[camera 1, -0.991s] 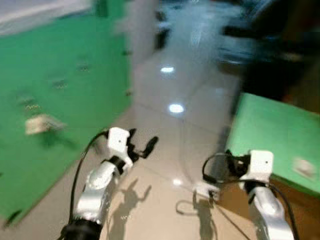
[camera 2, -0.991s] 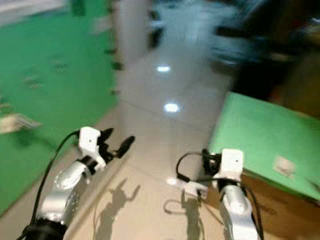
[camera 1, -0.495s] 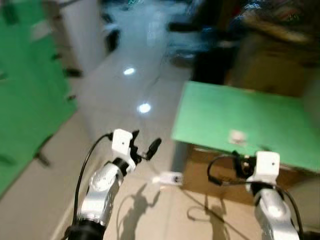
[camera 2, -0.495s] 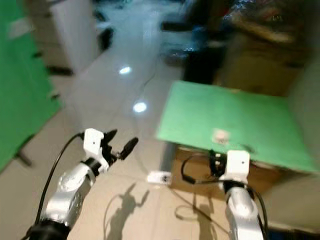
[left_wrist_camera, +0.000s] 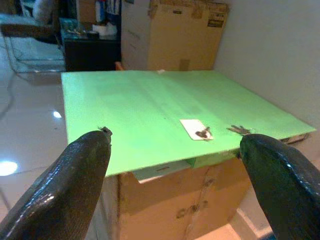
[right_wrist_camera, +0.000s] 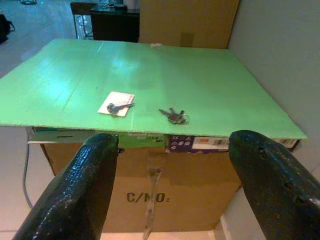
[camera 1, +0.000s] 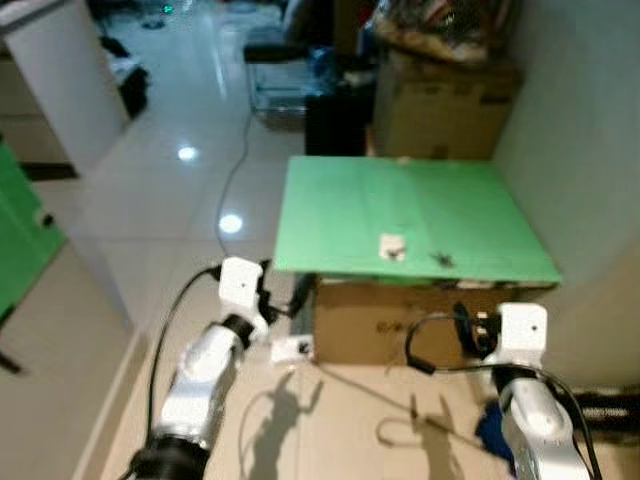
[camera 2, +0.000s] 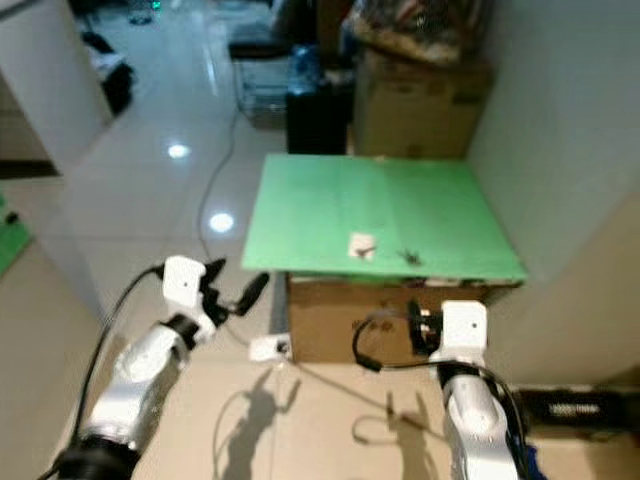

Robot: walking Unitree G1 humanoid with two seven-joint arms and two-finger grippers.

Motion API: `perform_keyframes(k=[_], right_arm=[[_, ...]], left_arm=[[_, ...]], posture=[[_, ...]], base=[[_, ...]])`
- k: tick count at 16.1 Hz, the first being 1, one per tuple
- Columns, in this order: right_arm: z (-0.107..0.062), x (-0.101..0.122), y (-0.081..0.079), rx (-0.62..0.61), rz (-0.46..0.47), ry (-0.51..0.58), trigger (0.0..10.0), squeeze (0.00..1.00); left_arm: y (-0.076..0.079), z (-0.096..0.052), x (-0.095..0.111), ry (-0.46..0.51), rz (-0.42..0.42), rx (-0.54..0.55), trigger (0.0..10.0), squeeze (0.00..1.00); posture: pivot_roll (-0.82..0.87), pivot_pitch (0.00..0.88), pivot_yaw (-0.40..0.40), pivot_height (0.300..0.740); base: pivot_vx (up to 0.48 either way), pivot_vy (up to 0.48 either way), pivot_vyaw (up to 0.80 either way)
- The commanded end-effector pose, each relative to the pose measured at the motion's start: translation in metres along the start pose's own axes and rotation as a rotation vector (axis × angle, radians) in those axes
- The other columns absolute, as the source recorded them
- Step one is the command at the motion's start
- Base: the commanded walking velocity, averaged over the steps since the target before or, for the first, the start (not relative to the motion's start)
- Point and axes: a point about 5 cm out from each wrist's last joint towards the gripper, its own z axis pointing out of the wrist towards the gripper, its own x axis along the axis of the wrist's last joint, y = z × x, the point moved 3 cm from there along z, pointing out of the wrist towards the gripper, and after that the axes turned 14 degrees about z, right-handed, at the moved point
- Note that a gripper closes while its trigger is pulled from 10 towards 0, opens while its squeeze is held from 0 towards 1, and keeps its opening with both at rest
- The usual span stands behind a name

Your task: Hang keys on a hook

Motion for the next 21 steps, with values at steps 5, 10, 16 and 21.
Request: perform_keyframes(k=[5, 10, 16, 21], right_arm=[[0.007, 0.010, 0.001, 0.005, -0.026, 0.027, 10.0, 0.00], [0.003, 0.005, 0.003, 0.010, -0.037, 0.004, 10.0, 0.00], [0.003, 0.003, 0.006, -0.005, -0.046, -0.008, 10.0, 0.00], [0.004, 0.000, 0.005, -0.009, -0.042, -0.012, 10.0, 0.00]], left_arm=[[0.005, 0.007, 0.000, -0.010, -0.002, 0.009, 10.0, 0.00], [0.003, 0.008, -0.001, -0.018, -0.061, 0.054, 10.0, 0.00], [0.002, 0.013, -0.001, -0.034, -0.035, 0.071, 10.0, 0.00], [0.001, 0.016, 0.010, 0.012, 0.000, 0.033, 10.0, 0.00]], posture=[[-0.09, 0.000, 0.017, 0.740], [-0.10, 0.000, 0.022, 0.740], [-0.11, 0.000, 0.033, 0.740], [-0.09, 0.000, 0.037, 0.740]], base=[[0.324, -0.350, 0.00], [0.373, -0.202, 0.00], [0.385, 0.000, 0.22], [0.000, 0.000, 0.09]])
